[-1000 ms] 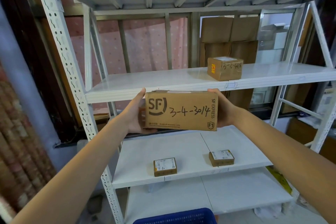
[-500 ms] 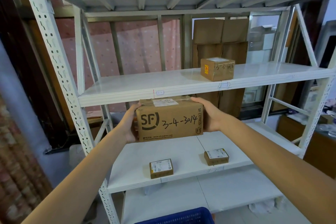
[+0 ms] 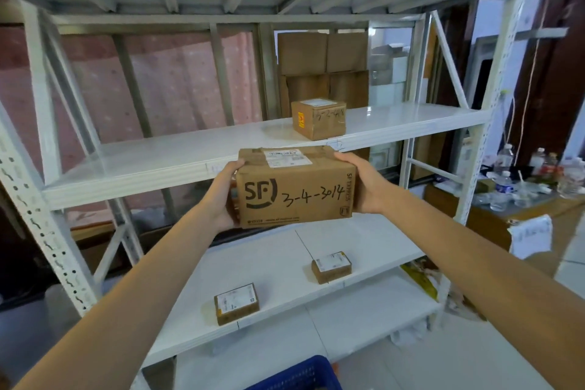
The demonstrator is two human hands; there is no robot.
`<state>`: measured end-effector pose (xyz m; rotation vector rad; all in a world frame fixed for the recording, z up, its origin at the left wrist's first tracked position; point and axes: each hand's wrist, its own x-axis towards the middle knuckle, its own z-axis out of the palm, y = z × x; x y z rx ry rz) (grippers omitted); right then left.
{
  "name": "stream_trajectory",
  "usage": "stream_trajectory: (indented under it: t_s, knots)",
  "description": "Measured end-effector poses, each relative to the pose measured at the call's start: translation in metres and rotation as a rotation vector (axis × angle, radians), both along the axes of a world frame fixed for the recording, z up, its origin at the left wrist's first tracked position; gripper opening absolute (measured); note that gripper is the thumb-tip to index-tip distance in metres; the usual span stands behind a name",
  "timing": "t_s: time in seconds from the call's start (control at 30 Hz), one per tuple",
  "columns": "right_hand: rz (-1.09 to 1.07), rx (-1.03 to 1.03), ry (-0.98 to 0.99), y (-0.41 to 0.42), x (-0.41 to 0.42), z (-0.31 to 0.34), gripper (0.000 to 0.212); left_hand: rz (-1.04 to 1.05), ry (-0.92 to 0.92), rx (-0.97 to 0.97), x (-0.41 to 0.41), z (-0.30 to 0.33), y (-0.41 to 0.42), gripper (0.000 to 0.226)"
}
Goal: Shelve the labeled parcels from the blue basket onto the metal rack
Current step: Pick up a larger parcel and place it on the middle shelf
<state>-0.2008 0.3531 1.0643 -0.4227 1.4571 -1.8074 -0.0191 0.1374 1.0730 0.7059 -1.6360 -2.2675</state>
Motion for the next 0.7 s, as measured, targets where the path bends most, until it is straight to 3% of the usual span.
stream_trajectory:
  t_s: [0.33, 0.47, 0.7]
  knots:
    - [-0.112, -0.008, 0.060, 0.158, -0.146, 0.008, 0.057, -0.052, 0.087, -0.015, -0.160, 0.006, 0.160, 0.042]
    - [-0.153, -0.002, 0.101, 0.220, -0.204, 0.015, 0.058, -0.053, 0.098, 0.012, -0.232, 0.011, 0.223, 0.047]
    - [-0.188, 0.006, 0.118, 0.277, -0.295, 0.056, 0.057, -0.044, 0.145, -0.041, -0.331, 0.051, 0.279, 0.049]
